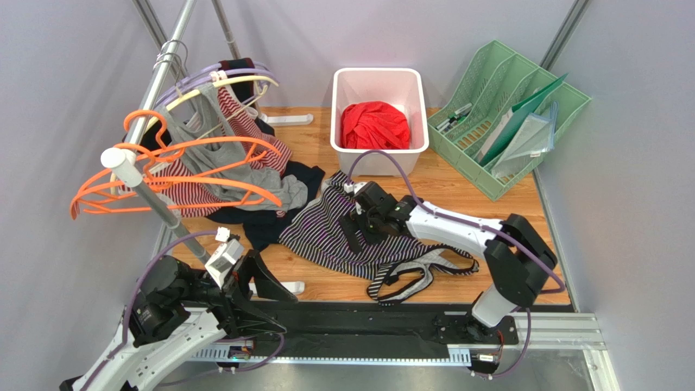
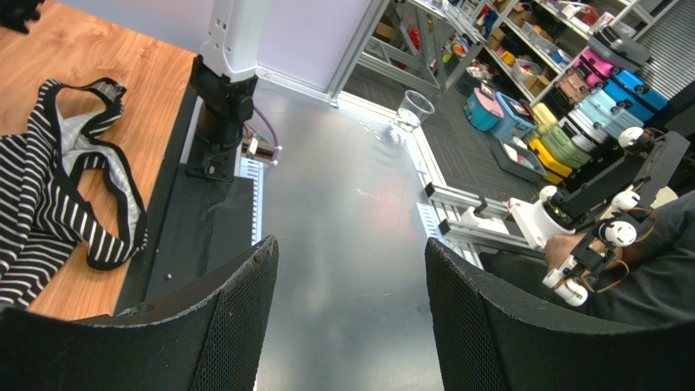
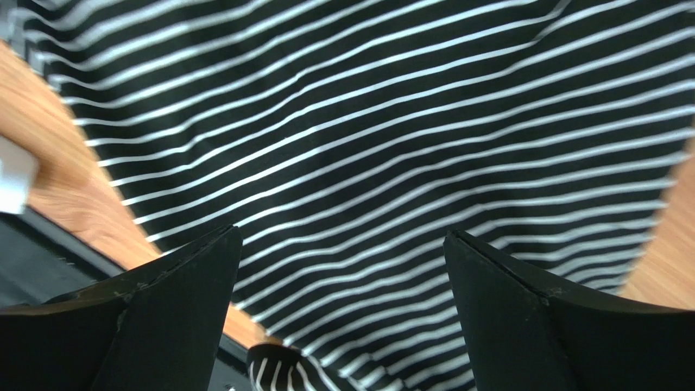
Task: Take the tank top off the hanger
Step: Pick up the tank top from the center of the board.
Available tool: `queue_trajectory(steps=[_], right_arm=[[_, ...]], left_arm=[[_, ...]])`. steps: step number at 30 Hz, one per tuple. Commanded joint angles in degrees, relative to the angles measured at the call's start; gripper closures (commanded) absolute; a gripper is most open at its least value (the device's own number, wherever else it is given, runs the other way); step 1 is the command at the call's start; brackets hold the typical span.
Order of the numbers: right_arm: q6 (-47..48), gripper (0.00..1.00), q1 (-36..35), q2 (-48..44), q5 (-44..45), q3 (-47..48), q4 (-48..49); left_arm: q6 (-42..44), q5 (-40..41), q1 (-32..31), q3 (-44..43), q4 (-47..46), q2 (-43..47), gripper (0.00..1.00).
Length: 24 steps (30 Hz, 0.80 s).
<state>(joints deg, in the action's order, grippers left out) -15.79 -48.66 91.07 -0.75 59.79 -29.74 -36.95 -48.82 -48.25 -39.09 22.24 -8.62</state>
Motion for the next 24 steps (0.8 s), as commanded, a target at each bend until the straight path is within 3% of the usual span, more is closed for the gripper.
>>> queue_trajectory(steps=[1, 12, 14, 15, 18, 19, 20, 24], right_arm=[[0.9, 0.0, 0.4, 3.2, 0.1, -0.1, 2.6], [-8.7, 0.0, -5.9, 10.3, 8.0, -1.7, 5.4], [-10.0, 0.05, -7.1, 11.4, 8.5, -2.5, 6.9], [-11.4, 0.09, -7.3, 11.6, 8.4, -3.4, 7.4], [-13.9, 0.35, -8.5, 11.2, 10.0, -5.5, 9.8], [-14.4, 0.58, -9.0, 10.2, 11.4, -5.8, 9.8], [-14.5, 0.68, -9.8, 9.5, 13.8, -6.0, 9.8], [-13.8, 0.9, -10.7, 3.0, 18.9, -5.7, 8.4]], left_arm=[[0.9, -0.7, 0.0, -0.2, -0.6, 0.5, 0.28], [1.1, 0.6, 0.0, 0.4, -0.9, 0.4, 0.28], [1.0, 0.3, 0.0, 0.3, -0.8, 0.1, 0.28], [1.0, 0.1, 0.0, 0.3, -0.7, -0.1, 0.28], [1.0, 0.0, 0.0, 0.1, -0.4, -0.3, 0.28], [1.0, 0.0, -0.1, 0.1, -0.4, -0.3, 0.28], [1.0, 0.0, 0.0, 0.1, -0.4, -0.3, 0.28], [1.0, 0.0, -0.1, 0.1, -0.4, -0.3, 0.28]])
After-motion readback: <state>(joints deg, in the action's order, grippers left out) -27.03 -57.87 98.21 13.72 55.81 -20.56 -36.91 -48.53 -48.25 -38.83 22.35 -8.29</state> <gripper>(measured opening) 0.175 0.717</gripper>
